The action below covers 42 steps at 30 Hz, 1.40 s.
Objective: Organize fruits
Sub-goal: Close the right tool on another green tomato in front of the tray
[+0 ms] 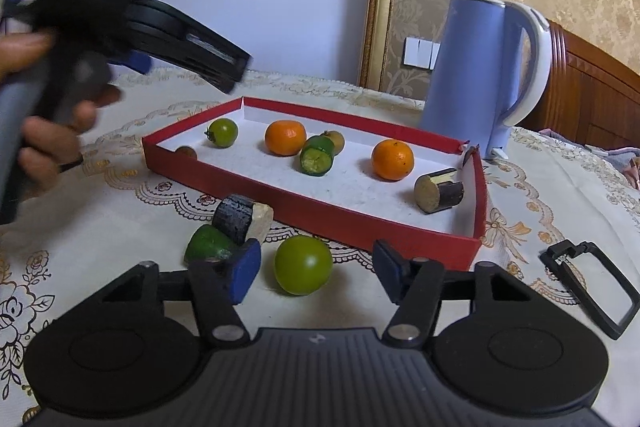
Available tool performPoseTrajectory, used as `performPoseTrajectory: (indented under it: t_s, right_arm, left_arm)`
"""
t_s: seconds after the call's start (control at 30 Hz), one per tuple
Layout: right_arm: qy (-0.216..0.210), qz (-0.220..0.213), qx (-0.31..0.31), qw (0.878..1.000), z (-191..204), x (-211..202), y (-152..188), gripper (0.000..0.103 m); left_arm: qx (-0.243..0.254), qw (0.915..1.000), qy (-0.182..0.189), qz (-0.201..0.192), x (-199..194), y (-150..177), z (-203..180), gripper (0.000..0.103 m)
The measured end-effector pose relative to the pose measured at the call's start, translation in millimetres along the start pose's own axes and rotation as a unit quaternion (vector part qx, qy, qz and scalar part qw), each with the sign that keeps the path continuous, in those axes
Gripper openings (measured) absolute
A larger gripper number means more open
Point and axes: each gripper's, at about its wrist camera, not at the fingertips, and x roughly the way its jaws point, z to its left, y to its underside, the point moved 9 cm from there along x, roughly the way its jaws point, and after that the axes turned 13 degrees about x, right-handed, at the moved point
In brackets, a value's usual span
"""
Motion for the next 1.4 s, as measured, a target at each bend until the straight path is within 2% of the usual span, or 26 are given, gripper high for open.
performPoseTrajectory:
  t_s: [0.07,0.27,0.5,1.13,1.4]
  right_arm:
    - [-0.001,0.005,-0.001,1.0,1,3,0,0.055]
    - [-0.002,0.018,0.002,1.0,1,8,1,0.046]
    - [-0.008,0.025,0.002,1.0,4,11,3,0.034]
    - [-0.005,0.024,0.007,1.0,4,10,2,0.033]
    - [-0.006,0.003,0.004,1.0,6,0,-11,0.033]
  left_arm:
    - [-0.009,1.0,0.001,-0.001,-7,4,5,0.101]
    - [-0.036,0.9993,0.01,0.001,-24,16,15,0.101]
    - [-0.034,0.9994,0.001,-0.001,-36,27,17,0.103]
    - [-0.038,0.9992,0.01,0.007,-40,36,19,0.103]
    - [-0.036,0.9992,0.013,0.006,-43,37,20,0.103]
